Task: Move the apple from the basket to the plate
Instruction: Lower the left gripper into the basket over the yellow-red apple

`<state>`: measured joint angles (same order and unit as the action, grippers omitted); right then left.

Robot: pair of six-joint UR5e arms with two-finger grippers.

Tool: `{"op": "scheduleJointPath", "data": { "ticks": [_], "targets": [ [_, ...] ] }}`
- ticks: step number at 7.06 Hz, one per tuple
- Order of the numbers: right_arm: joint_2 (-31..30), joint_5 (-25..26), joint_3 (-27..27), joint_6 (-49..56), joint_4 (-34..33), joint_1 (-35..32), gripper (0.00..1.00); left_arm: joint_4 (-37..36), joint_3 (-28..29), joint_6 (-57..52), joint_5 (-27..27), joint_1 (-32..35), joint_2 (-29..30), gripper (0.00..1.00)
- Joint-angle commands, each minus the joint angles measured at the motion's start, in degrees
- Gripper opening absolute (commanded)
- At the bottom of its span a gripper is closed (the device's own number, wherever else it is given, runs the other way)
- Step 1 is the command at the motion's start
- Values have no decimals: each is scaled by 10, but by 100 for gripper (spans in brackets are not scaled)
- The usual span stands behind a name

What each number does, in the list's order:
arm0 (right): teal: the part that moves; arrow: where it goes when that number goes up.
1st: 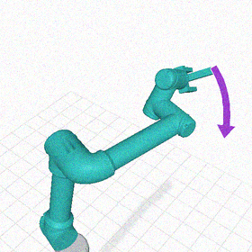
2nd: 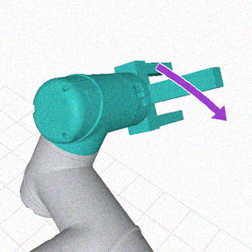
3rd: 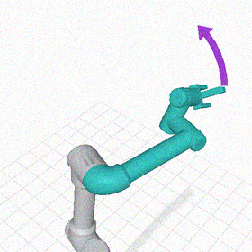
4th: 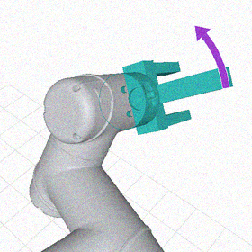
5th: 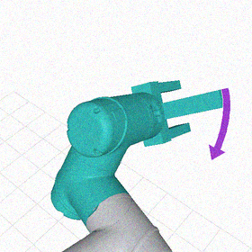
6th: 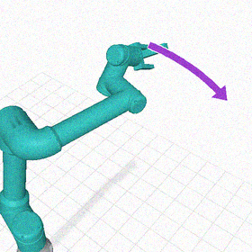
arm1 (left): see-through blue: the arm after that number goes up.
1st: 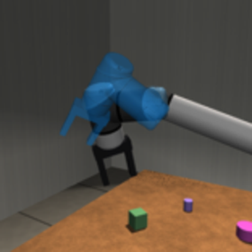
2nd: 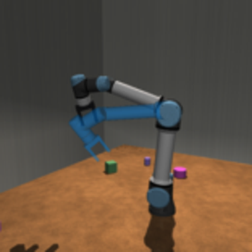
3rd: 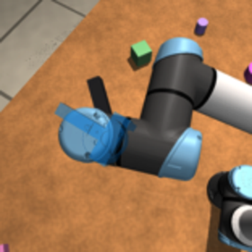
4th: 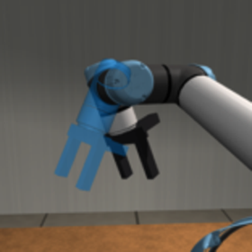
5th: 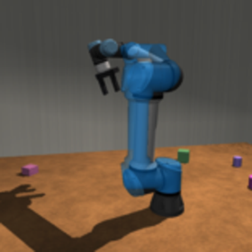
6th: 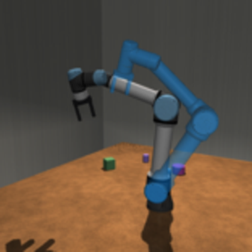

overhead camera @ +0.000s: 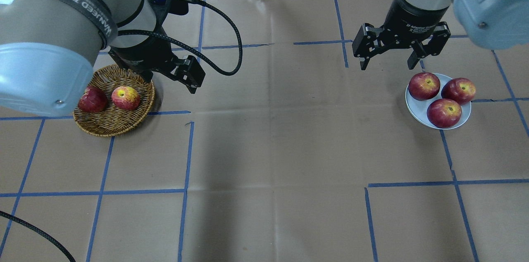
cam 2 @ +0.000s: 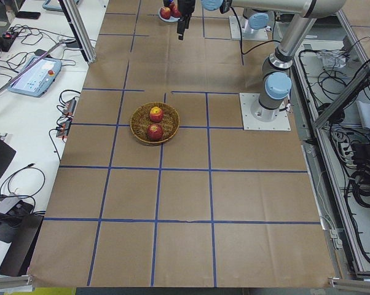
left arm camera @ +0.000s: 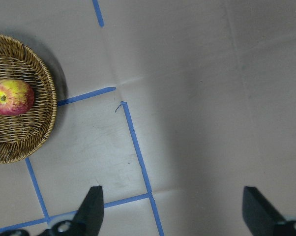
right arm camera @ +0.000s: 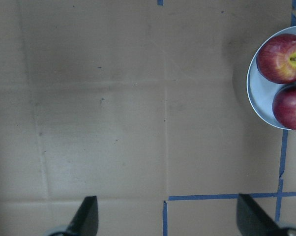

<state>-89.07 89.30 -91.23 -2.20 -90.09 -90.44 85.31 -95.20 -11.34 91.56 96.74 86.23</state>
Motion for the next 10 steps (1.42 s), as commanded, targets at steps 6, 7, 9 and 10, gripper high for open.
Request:
{"op": "scheduleJointPath", "data": {
  "ticks": [6, 7, 9, 10],
  "targets": [
    [-1, 0, 0, 0, 0, 0, 100, -276, -161, -184, -9, -240, 108, 99],
    [0, -1, 0, 0, 0, 0, 100, -293, -154, -200, -10, -241, 146, 99],
    [-1, -1, 0, -1, 0, 0, 100, -292, -87, -200, -9, -241, 219, 99],
    [-1, -1, 0, -1, 0, 0, 100, -291, -63, -201, -9, -241, 254, 99]
  ]
}}
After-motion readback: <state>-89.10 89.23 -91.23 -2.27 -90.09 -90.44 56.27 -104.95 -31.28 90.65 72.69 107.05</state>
